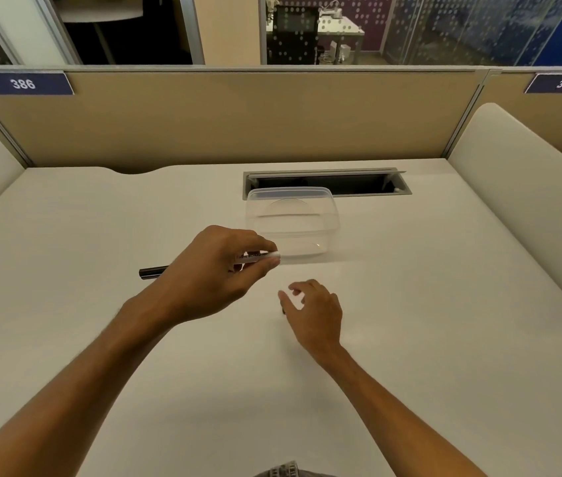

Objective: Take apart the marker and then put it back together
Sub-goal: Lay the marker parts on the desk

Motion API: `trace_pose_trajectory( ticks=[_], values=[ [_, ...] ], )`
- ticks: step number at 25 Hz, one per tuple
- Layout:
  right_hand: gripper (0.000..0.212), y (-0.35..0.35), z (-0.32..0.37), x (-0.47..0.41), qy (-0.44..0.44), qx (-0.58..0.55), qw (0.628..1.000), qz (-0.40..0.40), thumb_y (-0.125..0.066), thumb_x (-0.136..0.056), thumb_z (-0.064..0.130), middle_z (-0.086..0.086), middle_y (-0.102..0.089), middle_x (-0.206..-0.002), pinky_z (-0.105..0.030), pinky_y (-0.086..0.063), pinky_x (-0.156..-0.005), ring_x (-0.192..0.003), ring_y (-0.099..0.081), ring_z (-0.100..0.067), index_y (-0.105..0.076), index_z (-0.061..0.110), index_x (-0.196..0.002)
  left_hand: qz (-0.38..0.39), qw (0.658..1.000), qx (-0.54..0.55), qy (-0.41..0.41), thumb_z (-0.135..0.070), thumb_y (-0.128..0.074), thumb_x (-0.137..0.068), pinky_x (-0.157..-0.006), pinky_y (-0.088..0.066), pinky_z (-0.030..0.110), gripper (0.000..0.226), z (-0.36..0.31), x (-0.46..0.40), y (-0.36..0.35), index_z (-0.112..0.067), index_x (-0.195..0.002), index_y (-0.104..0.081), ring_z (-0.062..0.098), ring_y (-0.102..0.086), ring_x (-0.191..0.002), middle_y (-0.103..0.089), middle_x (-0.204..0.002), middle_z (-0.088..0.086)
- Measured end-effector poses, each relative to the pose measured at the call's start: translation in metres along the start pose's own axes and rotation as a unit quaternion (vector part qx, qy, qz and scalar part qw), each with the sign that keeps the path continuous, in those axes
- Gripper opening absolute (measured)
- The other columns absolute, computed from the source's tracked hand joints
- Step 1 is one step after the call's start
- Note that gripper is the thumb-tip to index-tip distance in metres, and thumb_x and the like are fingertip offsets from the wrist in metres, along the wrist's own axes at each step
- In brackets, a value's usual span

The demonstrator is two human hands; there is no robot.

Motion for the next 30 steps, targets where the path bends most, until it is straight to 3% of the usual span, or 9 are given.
trace_pose_trajectory(
  ticks=[3,6,11,17,20,23,25,28,30],
  values=[
    [0.026,0.05,0.038,-0.003,0.033,-0.228,0.972,-0.055,-0.057,-0.092,0.039,0.005,-0.071,-0.094,-0.017,-0.049,-0.064,-0.076,-0.064,-0.008,-0.067,0.019,-0.105,0.009,1.0,-0.001,0.023,-0.027,-0.063,-0.09,-0.061,-0.041,0.014,0.024,0.007,0.001,-0.005,-0.017,-0.111,-0.067,0.005,-0.059,-0.062,-0.069,-0.081,-0.007],
    [0.03,0.084,0.071,-0.003,0.046,-0.383,0.923,0.013,-0.05,-0.095,0.039,0.008,-0.071,-0.086,-0.013,-0.049,-0.066,-0.076,-0.066,-0.009,-0.067,0.017,-0.108,0.012,0.999,-0.001,0.032,-0.027,-0.063,-0.089,-0.06,-0.048,0.022,0.029,0.008,0.0,-0.01,-0.022,-0.116,-0.055,0.011,-0.058,-0.06,-0.06,-0.074,-0.009],
    [0.011,0.1,0.08,-0.003,0.04,-0.391,0.914,0.098,-0.062,-0.091,0.016,0.002,-0.072,-0.082,-0.021,-0.055,-0.07,-0.073,-0.066,-0.008,-0.071,0.014,-0.096,0.024,0.999,0.015,0.021,-0.036,-0.059,-0.09,-0.061,-0.053,0.023,0.034,0.0,0.0,-0.016,-0.027,-0.119,-0.045,0.013,-0.061,-0.062,-0.06,-0.076,-0.011],
    [0.008,0.114,0.061,-0.019,0.03,-0.389,0.917,0.082,-0.066,-0.089,0.018,0.008,-0.073,-0.074,-0.016,-0.051,-0.067,-0.071,-0.066,-0.005,-0.073,0.021,-0.09,0.028,0.998,-0.018,0.048,-0.032,-0.056,-0.092,-0.061,-0.041,0.019,0.018,0.02,0.008,-0.008,-0.025,-0.107,-0.062,0.005,-0.059,-0.067,-0.06,-0.075,-0.018],
    [0.008,0.12,0.049,-0.027,0.034,-0.322,0.944,0.065,-0.066,-0.089,0.022,0.009,-0.073,-0.077,-0.015,-0.049,-0.065,-0.075,-0.065,-0.003,-0.074,0.02,-0.089,0.008,0.998,0.003,0.07,-0.028,-0.056,-0.093,-0.06,-0.038,0.018,0.019,0.034,0.017,-0.003,-0.024,-0.107,-0.069,0.0,-0.057,-0.068,-0.058,-0.07,-0.024],
    [0.013,0.117,0.065,-0.02,0.155,-0.174,0.97,0.075,-0.067,-0.088,0.032,0.013,-0.071,-0.091,-0.021,-0.048,-0.067,-0.086,-0.064,-0.005,-0.074,0.023,-0.094,0.01,0.997,-0.006,0.07,-0.025,-0.055,-0.094,-0.059,-0.038,0.021,0.02,0.037,0.022,-0.01,-0.021,-0.106,-0.071,0.006,-0.056,-0.067,-0.058,-0.07,-0.025],
    [0.016,0.11,0.081,-0.012,0.246,-0.088,0.962,0.083,-0.07,-0.086,0.032,0.007,-0.071,-0.096,-0.028,-0.05,-0.071,-0.088,-0.063,-0.011,-0.074,0.022,-0.098,0.014,0.997,-0.016,0.071,-0.025,-0.055,-0.095,-0.059,-0.039,0.024,0.02,0.037,0.024,-0.015,-0.02,-0.106,-0.071,0.009,-0.055,-0.066,-0.059,-0.071,-0.022],
    [0.013,0.098,0.099,-0.005,0.37,0.064,0.926,0.047,-0.075,-0.083,0.025,0.0,-0.071,-0.089,-0.031,-0.043,-0.064,-0.081,-0.061,-0.021,-0.076,0.018,-0.093,0.028,0.996,-0.03,0.081,-0.026,-0.056,-0.094,-0.065,-0.051,0.034,0.022,0.041,0.028,-0.023,-0.019,-0.109,-0.071,0.01,-0.06,-0.073,-0.068,-0.083,-0.011],
    [0.011,0.089,0.098,-0.007,0.377,0.091,0.92,0.05,-0.074,-0.083,0.027,0.001,-0.07,-0.086,-0.03,-0.038,-0.064,-0.08,-0.059,-0.02,-0.076,0.02,-0.091,0.011,0.995,-0.02,0.097,-0.032,-0.056,-0.093,-0.074,-0.055,0.035,0.028,0.05,0.03,-0.024,-0.022,-0.116,-0.067,0.01,-0.062,-0.081,-0.07,-0.094,-0.006]
  ],
)
Point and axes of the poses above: each hand's wrist, its own x-axis away from the middle knuckle, its own y-axis out of the back of the hand, z = x × y, the point moved 7 cm from there along -x, towards the middle knuckle
